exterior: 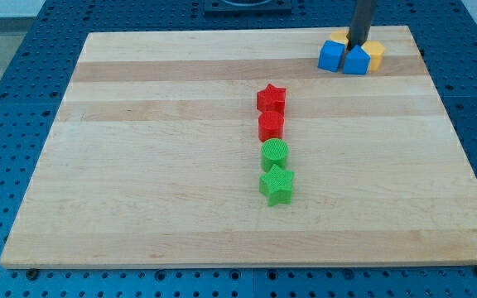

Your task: Slide the yellow hexagon towards the bottom center

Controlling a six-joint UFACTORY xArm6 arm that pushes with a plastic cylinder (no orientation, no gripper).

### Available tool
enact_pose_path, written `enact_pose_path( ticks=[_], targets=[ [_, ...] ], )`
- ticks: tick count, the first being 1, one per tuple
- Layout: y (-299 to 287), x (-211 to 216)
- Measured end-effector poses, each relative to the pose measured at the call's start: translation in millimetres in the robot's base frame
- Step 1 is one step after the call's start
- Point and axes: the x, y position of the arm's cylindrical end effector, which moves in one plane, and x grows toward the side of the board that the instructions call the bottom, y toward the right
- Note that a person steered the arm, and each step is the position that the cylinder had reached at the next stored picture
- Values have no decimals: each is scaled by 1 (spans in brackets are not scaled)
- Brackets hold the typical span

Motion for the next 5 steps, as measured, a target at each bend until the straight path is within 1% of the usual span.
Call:
enact_pose_path(
  ticks=[1,2,4,5],
  targets=[
    [0,19],
    [-5,26],
    [5,-17],
    [32,-16]
  ],
)
